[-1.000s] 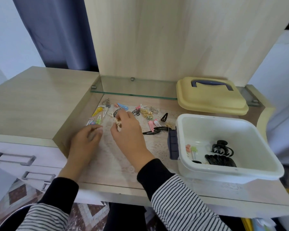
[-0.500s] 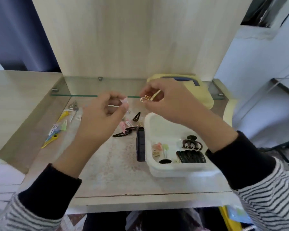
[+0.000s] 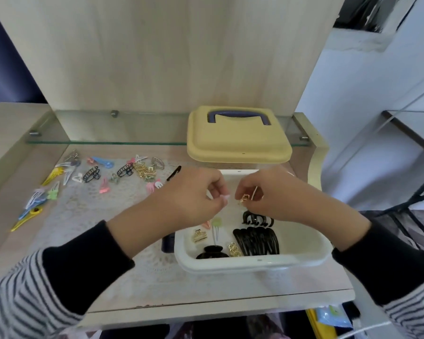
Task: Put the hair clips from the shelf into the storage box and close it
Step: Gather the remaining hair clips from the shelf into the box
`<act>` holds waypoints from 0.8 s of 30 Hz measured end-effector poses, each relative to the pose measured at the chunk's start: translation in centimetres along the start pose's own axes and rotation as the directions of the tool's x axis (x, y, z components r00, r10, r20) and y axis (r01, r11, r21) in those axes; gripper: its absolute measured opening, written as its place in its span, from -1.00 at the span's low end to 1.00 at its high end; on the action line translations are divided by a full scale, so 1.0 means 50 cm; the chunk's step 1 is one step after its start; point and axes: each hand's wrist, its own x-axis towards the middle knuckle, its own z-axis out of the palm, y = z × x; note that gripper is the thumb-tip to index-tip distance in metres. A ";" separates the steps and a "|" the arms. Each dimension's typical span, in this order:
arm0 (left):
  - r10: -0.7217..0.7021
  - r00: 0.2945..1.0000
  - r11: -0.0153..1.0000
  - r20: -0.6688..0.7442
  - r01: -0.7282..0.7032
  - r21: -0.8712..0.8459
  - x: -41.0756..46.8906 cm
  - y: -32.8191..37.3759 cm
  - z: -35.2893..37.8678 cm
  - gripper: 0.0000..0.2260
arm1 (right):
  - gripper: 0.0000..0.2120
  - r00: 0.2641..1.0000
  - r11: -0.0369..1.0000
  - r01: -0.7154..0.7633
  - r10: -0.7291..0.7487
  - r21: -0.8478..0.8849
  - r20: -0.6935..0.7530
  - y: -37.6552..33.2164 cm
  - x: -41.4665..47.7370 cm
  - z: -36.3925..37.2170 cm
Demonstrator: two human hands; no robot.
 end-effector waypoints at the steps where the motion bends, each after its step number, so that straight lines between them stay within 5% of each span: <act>1: -0.010 0.999 0.999 0.032 0.009 0.041 0.004 0.000 0.003 -0.97 | -0.82 1.000 1.000 -0.011 0.011 -0.029 0.009 0.003 0.000 0.004; 8: -0.037 0.980 0.929 0.194 -0.038 0.369 0.057 0.011 0.043 -0.88 | -0.80 0.999 0.992 0.005 0.001 -0.128 0.050 0.025 0.011 0.015; 24: -0.138 0.921 0.874 0.364 -0.060 0.482 0.106 -0.006 0.091 -0.86 | -0.77 0.997 0.999 0.040 -0.038 -0.019 0.063 0.050 0.018 0.023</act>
